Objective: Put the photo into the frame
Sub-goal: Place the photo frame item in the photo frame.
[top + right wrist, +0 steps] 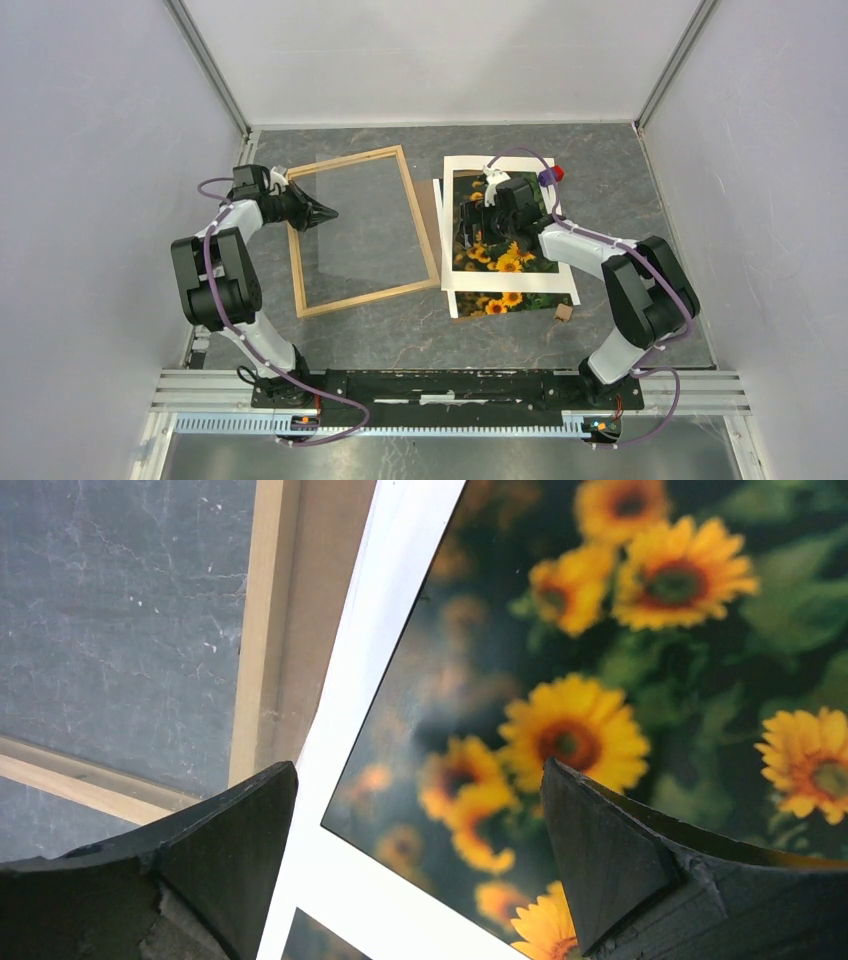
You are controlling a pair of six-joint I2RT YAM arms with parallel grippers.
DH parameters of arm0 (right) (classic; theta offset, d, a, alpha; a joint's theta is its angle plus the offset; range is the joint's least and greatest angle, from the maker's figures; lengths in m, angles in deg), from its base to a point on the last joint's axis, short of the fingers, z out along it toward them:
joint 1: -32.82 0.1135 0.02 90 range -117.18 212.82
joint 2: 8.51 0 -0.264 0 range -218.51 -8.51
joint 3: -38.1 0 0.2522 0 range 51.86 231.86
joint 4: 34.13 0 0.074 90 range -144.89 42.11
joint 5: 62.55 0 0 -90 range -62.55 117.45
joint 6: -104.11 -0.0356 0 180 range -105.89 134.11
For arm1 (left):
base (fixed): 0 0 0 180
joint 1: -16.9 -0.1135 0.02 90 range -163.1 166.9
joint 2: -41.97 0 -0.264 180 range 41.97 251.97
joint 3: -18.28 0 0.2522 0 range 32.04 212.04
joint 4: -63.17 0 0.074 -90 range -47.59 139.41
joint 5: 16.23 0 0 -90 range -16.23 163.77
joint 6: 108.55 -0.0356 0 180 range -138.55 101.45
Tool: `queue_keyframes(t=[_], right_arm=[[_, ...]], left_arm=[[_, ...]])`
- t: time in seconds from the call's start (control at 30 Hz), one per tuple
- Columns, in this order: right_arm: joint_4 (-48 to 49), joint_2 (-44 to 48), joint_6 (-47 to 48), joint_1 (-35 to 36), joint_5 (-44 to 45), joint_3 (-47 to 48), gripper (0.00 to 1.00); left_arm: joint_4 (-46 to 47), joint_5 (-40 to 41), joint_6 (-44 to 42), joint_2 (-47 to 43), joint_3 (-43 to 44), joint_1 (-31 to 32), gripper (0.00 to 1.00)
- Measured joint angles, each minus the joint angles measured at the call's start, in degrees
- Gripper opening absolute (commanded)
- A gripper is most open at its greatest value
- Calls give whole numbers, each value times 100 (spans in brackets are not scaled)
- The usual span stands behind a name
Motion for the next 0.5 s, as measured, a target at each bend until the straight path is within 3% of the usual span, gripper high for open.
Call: queue_keyframes(t=[0.5], right_arm=[[149, -136, 20, -44, -245, -61, 98]], left_arm=[[-28, 415, -809, -267, -603, -173, 2]])
